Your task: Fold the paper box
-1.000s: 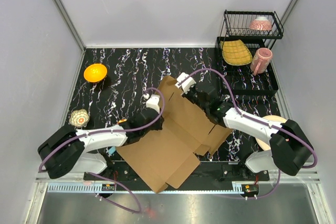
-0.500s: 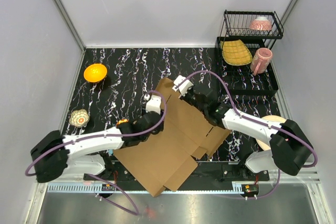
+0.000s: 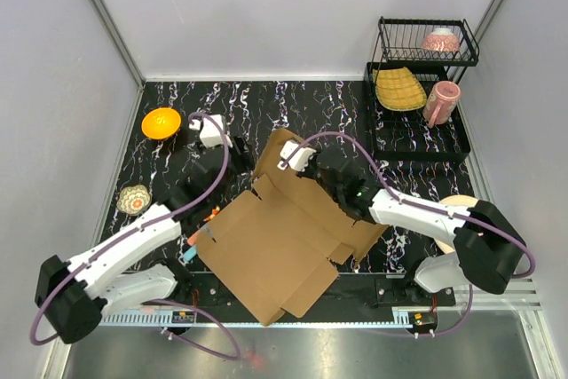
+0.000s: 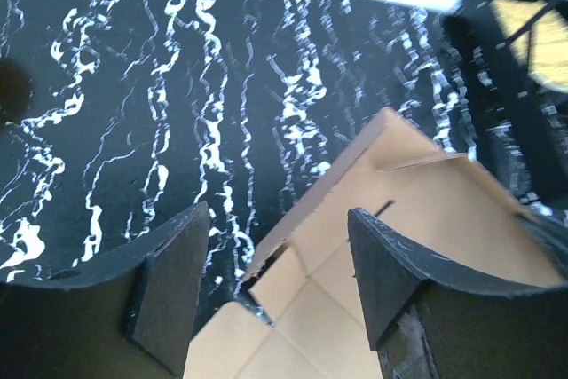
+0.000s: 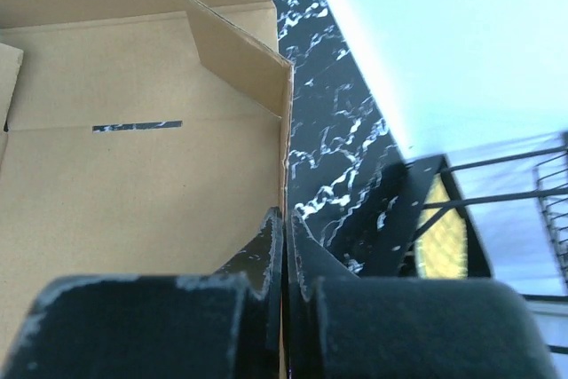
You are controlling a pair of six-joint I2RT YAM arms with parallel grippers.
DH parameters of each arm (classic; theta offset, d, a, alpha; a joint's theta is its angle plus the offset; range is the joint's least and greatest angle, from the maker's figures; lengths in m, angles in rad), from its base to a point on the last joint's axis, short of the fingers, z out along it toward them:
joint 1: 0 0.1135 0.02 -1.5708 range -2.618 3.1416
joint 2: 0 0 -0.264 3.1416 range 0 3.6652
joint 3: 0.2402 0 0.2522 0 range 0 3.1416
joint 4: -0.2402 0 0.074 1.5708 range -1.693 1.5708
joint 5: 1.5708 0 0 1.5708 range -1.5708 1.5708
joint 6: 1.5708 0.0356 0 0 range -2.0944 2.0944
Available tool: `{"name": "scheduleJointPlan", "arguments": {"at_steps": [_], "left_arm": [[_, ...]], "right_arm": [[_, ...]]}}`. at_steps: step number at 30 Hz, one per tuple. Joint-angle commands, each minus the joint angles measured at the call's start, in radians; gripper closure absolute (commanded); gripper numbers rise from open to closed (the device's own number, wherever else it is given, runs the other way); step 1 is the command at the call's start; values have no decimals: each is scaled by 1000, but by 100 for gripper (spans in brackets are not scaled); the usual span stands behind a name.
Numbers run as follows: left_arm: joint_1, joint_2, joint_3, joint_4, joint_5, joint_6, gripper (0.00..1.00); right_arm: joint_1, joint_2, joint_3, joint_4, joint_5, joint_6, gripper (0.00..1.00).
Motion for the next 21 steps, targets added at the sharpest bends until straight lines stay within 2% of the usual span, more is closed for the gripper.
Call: {"name": "scheduleJointPlan", "arguments": {"at_steps": [1,2,6,13,21], "left_arm": [[82,82,7,68,139,38,34],[82,91,-4,147,154,50,34],[83,136,-46,291,226,75,34],[85,208,-96,510,260,153,33],[108,375,-49,565,249,178,34]], "right_arm": [[48,19,-15,173,142,-212,100],[56,16,-19,187,145,-232,100],[57,-7,4,187,136,-293,100],[57,-56,47,78,62,-272,100],[57,-90,5,58,58,-226,100]]}}
